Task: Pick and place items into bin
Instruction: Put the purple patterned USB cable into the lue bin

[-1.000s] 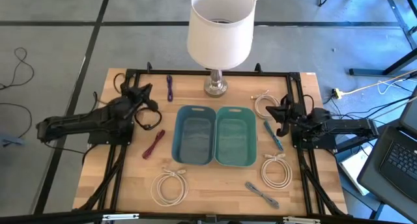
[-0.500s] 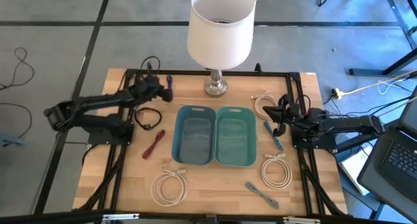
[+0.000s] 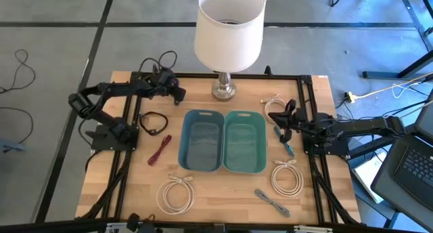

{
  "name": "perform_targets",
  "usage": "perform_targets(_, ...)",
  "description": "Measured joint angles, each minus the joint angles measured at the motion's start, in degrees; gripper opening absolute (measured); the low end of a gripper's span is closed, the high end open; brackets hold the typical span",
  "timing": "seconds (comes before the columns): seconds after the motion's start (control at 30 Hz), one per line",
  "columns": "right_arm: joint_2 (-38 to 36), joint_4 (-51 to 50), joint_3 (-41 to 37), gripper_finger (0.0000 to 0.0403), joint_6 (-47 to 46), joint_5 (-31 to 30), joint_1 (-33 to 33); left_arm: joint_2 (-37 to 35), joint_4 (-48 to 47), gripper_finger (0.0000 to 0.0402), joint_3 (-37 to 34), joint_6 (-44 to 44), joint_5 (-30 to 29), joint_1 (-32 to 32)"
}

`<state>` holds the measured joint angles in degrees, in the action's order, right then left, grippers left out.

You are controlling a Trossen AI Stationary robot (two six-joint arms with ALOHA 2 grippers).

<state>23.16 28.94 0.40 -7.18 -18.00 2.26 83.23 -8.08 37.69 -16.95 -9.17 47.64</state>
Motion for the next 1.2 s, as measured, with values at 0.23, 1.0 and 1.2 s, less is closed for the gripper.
perform_targets(0.23,2.86,0.68,0.00,0.0010,-4.00,0.02,0.00,0.10,-2.87,0.0195,1.52,-7.48,3.28,2.46)
perform_targets(1.0,4.01,5.15,0.00,0.0010,-2.88,0.08,0.00,12.51,4.68,0.0204,3.94,-9.72,3.26,2.28)
perform_targets(1.2,5.78,3.56,-0.01,0.0010,-6.22,2.16,0.00,12.58,4.24,0.0127,3.92,-6.63,2.21,2.05)
